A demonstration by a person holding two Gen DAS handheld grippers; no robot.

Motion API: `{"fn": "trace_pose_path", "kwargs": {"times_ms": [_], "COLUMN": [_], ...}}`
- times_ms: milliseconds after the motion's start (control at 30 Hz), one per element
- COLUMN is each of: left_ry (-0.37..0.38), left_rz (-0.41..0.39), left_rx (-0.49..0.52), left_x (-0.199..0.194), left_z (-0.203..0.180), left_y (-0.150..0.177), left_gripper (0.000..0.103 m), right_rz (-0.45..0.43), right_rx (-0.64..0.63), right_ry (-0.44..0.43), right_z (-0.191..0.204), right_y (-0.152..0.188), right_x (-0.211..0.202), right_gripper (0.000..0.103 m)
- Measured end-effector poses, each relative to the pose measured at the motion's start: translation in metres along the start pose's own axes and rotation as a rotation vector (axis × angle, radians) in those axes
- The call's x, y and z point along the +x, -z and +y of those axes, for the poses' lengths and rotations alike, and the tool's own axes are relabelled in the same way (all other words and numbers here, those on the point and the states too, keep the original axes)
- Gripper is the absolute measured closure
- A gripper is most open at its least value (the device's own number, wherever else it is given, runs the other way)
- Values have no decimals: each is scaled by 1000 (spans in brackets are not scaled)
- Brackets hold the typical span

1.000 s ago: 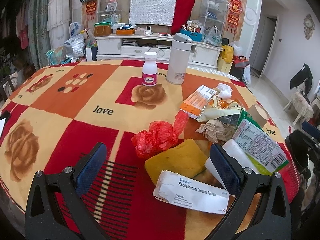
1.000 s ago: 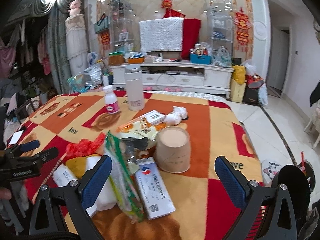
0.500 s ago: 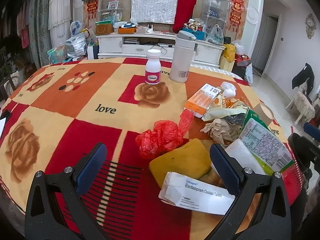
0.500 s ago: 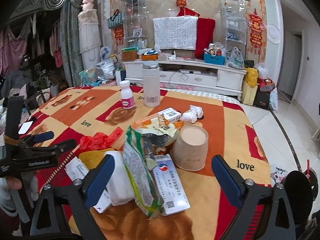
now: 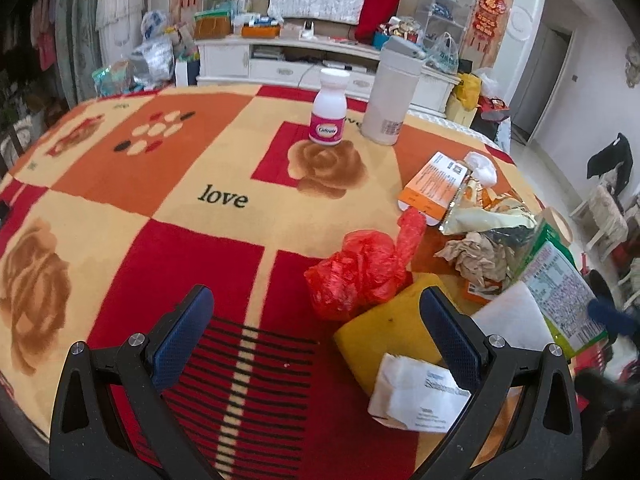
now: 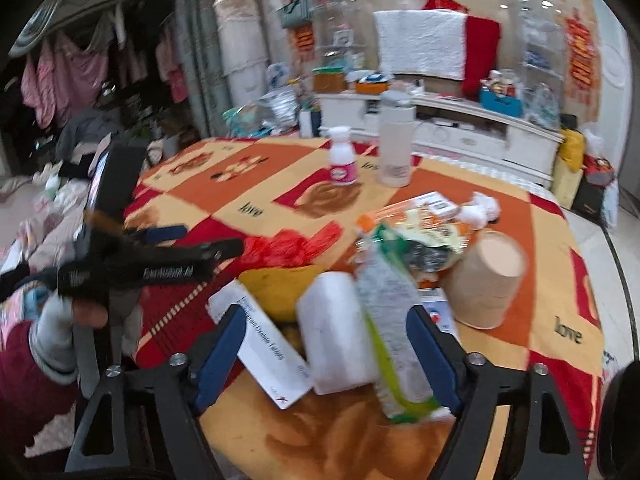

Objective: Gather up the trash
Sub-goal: 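Grasp the red plastic bag with left tool while right grasps white foam block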

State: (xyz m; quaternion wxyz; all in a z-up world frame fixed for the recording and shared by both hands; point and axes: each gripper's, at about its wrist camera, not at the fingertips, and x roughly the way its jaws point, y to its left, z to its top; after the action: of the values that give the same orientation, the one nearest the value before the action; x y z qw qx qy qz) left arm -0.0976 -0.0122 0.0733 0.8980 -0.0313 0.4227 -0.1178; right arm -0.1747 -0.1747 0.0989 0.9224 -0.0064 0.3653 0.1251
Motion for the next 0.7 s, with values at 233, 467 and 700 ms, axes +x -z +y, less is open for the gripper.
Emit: {"fn": "trace_pose_path", "kwargs": {"times_ms": [233,467,700], "left_ry": [43,93,134], "left_rz": [47,133,164], "left_rx": [45,146,165], "left_x": [24,57,59], "left_z": [-3,-23,-30], "left_y": [-14,-15,-17], "left_gripper": [1,17,75], "right_rz": [73,118,90], "right_rx": [-30,-8,47], "right_ry": [73,53,-11], "right_z": [0,-12,-24], "right_y": [4,6,6], "right_x": [39,60,52], "right_gripper": [41,50,70]}}
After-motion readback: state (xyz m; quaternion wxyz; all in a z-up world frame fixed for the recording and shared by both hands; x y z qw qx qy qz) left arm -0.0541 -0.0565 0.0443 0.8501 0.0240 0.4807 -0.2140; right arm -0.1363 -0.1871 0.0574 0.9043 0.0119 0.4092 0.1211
